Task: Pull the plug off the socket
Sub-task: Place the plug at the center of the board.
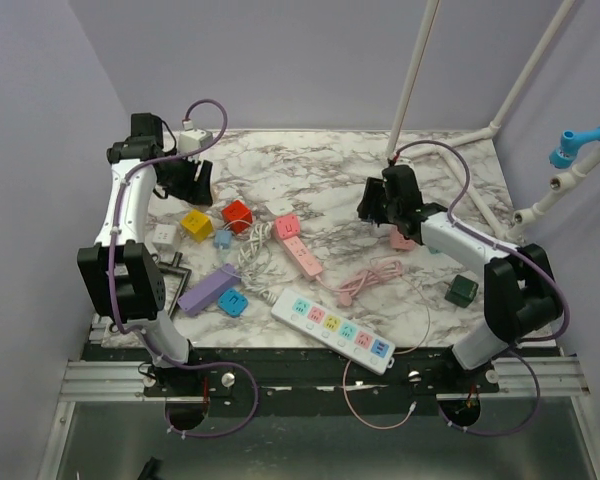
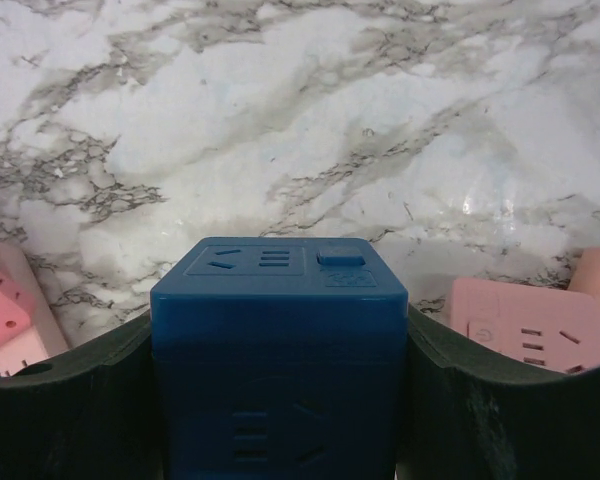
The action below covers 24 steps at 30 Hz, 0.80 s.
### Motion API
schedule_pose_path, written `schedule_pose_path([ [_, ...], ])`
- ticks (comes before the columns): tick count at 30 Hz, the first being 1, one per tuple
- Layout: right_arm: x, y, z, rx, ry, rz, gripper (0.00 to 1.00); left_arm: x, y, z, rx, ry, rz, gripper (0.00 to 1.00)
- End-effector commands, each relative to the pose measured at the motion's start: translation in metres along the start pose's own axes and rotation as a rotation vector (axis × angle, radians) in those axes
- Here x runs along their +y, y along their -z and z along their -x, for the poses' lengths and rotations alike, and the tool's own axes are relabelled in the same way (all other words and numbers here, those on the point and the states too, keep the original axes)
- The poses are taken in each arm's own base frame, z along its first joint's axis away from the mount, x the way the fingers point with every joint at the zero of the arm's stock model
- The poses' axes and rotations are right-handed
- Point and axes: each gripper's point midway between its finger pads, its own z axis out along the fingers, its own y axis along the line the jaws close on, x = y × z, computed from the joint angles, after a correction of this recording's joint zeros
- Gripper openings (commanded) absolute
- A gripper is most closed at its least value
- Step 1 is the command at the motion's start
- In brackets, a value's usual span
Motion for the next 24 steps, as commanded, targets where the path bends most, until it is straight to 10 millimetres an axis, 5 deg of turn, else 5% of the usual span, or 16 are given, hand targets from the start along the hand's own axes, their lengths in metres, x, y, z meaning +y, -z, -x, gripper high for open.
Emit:
schedule_pose_path([
  [1, 0.015, -0.011, -0.005, 0.047, -0.042, 0.042, 0.01, 0.017, -0.004, -0.011, -0.007, 0.005, 0.110, 0.00],
  [17, 0.005, -0.046, -0.053, 0.219, 0.020, -0.014, 0.01, 0.010, -0.035, -0.091, 0.079, -0.073, 0.112, 0.00],
  [24, -0.007, -0.054, -0.054, 0.224, 0.088, -0.119, 0.22, 0.017, -0.044, -0.107, 0.102, -0.080, 0.145, 0.00],
])
